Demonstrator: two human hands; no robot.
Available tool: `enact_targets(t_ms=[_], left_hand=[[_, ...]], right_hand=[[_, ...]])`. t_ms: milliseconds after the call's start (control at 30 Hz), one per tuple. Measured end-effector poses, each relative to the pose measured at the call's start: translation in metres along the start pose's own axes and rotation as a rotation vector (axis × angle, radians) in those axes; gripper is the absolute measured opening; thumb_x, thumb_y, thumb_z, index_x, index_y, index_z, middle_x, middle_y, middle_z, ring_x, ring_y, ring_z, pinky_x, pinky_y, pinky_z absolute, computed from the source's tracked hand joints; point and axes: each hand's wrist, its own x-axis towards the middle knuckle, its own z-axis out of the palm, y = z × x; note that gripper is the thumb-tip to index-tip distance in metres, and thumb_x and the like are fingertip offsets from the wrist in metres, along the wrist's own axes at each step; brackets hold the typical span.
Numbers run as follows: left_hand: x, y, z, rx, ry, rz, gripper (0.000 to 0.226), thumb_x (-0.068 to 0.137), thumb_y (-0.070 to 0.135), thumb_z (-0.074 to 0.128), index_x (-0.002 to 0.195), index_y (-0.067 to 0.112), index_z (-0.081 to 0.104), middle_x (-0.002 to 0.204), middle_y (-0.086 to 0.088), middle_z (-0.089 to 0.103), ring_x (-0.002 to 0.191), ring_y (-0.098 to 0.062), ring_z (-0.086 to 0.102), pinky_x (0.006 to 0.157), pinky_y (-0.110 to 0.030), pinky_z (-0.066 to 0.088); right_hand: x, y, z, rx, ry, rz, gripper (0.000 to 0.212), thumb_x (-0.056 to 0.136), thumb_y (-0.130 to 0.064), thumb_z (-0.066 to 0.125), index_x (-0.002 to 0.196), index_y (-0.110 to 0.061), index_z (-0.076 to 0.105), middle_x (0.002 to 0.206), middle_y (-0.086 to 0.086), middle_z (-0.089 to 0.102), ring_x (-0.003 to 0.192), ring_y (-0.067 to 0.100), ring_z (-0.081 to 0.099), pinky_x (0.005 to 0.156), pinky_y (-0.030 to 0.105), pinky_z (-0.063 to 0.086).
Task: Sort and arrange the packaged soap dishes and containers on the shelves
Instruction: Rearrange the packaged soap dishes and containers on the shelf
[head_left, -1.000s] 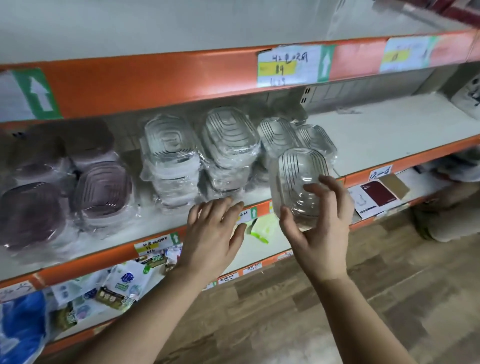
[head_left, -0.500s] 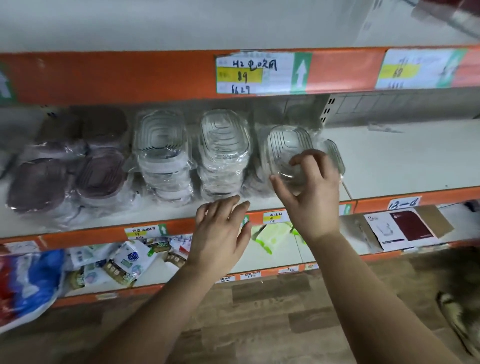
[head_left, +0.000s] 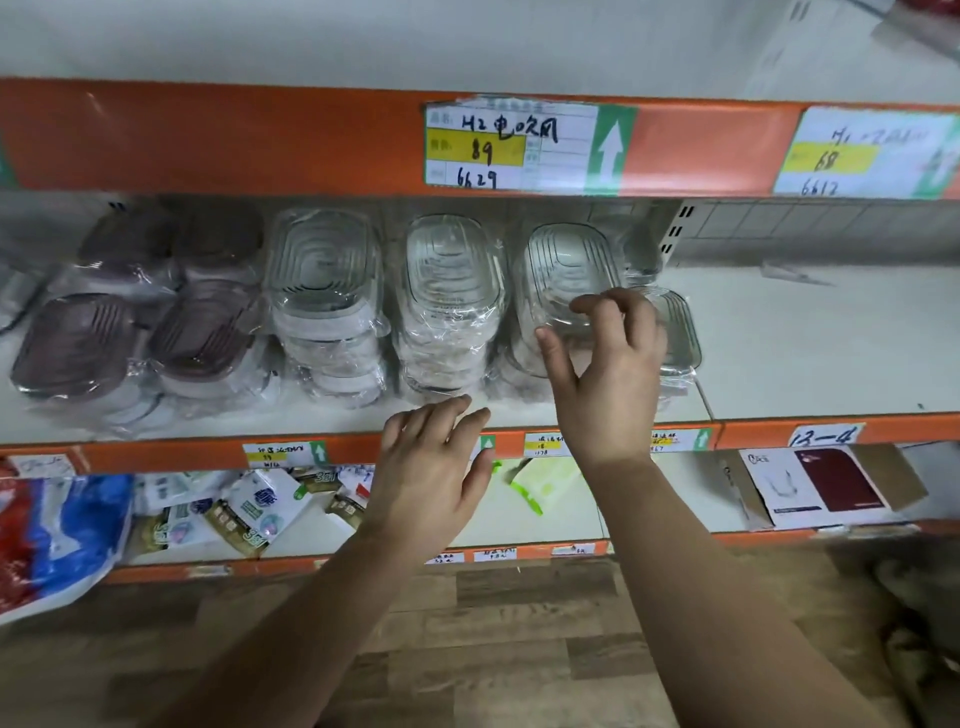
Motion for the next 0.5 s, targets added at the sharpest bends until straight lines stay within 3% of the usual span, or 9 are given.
enact_targets(t_ms=[200,500], left_hand=[[0.0,0.003,0.0,-0.007,-0.014,-0.015,0.042,0.092,0.036,0.043,0.117,0.014,0.068,0.124,-0.005,0.064,0.108,-0.025,0.063,0.09,-0.042,0.046],[-0.005,0.007,-0.037,0.011,-0.003,-0.029,0.044,0.093,0.037,0.041,0.118,0.012,0.067,0.121,-0.005,0.065,0.107,-0.026,0.062,0.092,-0.041,0.044]], right_hand=[[-0.015,0.003,-0.003,-0.048,-0.041,-0.056,0.04,0.09,-0.023,0.062,0.128,-0.01,0.059,0.137,0.014,0.05,0.133,0.041,0.035,0.11,0.048,0.031],[-0.04,-0.01,-0.031,-0.036,-0.103,-0.086,0.041,0.085,-0.012,0.062,0.125,-0.001,0.058,0.132,0.018,0.052,0.125,0.042,0.043,0.105,0.051,0.036]])
